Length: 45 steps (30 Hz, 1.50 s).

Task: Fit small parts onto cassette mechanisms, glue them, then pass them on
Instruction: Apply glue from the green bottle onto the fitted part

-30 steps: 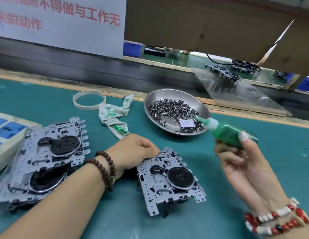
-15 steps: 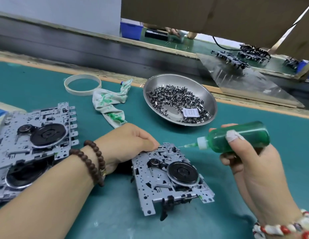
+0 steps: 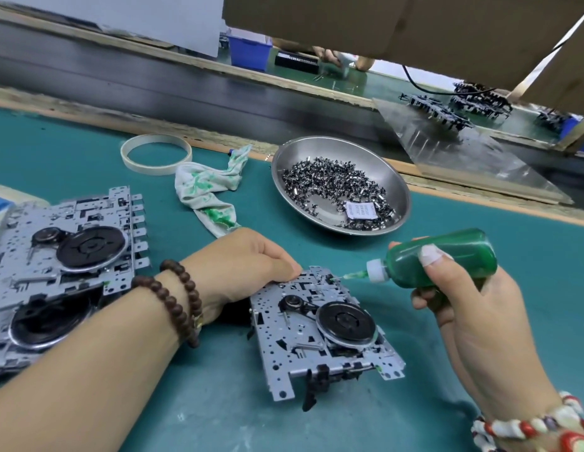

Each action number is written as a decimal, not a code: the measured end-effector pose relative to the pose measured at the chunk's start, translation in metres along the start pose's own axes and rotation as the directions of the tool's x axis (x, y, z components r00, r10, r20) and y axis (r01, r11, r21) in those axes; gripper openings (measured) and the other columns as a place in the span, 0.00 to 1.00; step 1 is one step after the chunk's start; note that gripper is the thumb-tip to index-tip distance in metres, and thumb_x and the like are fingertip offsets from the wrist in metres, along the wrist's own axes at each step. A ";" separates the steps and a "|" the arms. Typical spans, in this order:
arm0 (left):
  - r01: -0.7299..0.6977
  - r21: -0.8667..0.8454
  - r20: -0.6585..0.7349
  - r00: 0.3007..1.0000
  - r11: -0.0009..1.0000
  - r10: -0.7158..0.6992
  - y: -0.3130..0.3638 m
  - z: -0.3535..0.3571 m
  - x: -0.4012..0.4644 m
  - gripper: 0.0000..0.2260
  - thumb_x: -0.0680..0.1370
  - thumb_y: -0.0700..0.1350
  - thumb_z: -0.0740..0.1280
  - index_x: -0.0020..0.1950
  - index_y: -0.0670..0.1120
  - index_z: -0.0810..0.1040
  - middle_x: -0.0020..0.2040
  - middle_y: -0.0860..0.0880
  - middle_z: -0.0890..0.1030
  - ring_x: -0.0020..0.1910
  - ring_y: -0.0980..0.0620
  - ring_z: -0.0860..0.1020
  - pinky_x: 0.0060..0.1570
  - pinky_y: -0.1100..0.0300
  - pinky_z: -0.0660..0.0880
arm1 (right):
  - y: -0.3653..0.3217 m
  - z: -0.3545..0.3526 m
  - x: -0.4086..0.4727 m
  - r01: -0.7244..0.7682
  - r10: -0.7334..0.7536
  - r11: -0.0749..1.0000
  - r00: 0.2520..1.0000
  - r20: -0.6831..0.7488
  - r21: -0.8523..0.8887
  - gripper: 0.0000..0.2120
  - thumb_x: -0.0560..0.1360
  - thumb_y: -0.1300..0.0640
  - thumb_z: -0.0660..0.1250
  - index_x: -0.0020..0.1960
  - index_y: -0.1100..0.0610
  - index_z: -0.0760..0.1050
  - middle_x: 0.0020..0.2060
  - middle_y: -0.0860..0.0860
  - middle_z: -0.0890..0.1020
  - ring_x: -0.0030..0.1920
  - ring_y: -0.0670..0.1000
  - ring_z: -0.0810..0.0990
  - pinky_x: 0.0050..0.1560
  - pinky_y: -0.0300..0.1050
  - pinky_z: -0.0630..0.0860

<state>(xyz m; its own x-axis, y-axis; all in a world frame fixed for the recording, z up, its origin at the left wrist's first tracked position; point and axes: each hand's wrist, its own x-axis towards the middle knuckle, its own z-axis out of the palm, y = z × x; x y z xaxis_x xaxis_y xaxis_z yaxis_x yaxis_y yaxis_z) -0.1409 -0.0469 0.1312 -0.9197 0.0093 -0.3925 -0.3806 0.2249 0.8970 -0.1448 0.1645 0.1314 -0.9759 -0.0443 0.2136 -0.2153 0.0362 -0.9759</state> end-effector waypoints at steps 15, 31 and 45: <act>-0.001 0.011 -0.005 1.000 1.000 0.001 -0.001 -0.001 0.001 0.05 0.73 0.40 0.69 0.40 0.43 0.84 0.38 0.43 0.84 0.34 0.51 0.80 0.40 0.64 0.77 | 0.002 -0.001 0.000 0.053 -0.054 0.998 0.998 -0.013 -0.032 0.07 0.69 0.54 0.66 0.43 0.57 0.77 0.40 0.61 0.83 0.38 0.54 0.78 0.29 0.38 0.72; 0.005 -0.003 -0.008 1.000 1.000 -0.005 0.000 0.000 0.001 0.05 0.73 0.39 0.69 0.40 0.42 0.84 0.41 0.41 0.84 0.39 0.46 0.80 0.48 0.59 0.77 | -0.001 0.002 -0.001 0.114 -0.114 0.993 0.993 0.027 -0.006 0.04 0.66 0.49 0.69 0.40 0.48 0.80 0.35 0.49 0.84 0.34 0.47 0.78 0.29 0.35 0.72; 0.008 -0.016 0.010 1.000 1.000 -0.008 -0.001 0.000 0.001 0.05 0.74 0.39 0.68 0.41 0.40 0.84 0.41 0.40 0.84 0.35 0.48 0.79 0.38 0.64 0.78 | -0.002 0.003 -0.001 0.124 -0.124 0.992 0.992 0.015 0.000 0.05 0.70 0.56 0.66 0.39 0.49 0.79 0.35 0.49 0.83 0.34 0.47 0.78 0.28 0.36 0.72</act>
<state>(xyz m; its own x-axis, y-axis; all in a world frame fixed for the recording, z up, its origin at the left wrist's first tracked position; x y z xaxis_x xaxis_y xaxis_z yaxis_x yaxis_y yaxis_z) -0.1414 -0.0475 0.1302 -0.9155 0.0168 -0.4019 -0.3899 0.2091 0.8968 -0.1432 0.1618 0.1327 -0.9410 -0.0630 0.3326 -0.3349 0.0306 -0.9417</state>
